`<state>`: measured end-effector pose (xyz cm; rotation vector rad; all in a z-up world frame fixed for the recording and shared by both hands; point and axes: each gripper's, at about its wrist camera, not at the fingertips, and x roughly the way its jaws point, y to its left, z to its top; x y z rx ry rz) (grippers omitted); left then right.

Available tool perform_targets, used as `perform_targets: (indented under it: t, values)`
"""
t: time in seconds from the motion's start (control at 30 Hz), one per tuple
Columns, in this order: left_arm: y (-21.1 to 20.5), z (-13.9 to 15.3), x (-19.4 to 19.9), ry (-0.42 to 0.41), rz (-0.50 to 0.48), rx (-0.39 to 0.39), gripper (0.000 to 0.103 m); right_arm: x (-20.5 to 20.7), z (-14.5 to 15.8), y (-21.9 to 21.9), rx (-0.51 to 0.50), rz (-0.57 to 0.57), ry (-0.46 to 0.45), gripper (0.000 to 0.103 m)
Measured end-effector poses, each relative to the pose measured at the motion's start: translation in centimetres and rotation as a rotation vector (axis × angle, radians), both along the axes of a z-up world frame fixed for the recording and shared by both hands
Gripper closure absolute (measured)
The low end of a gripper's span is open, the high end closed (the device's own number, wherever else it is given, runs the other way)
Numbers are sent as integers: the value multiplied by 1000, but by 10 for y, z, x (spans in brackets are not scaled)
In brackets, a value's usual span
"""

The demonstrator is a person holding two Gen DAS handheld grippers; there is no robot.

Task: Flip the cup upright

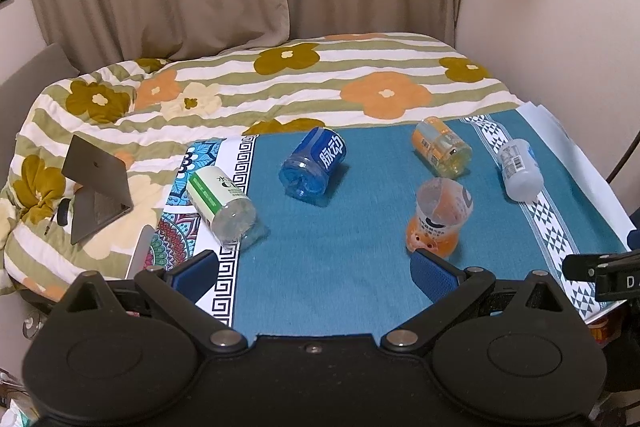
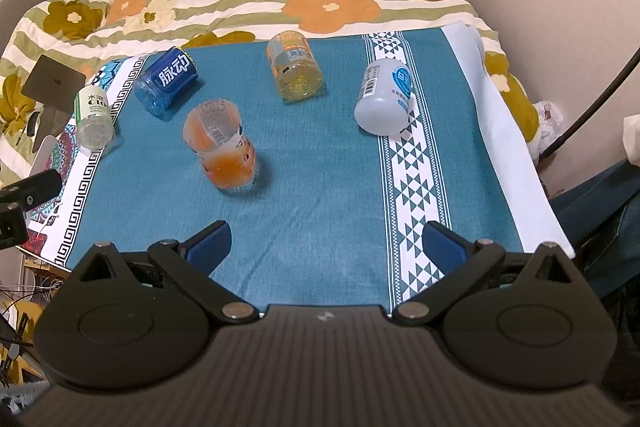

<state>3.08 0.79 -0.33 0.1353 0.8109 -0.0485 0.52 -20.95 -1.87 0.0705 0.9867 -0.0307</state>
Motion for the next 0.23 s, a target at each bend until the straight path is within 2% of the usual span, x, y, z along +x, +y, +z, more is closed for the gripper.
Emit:
perform_targets:
  t: [0.23]
  values:
    - [9,0,4,-7,35,-11,0,7,-6,7,22,45,-21,0]
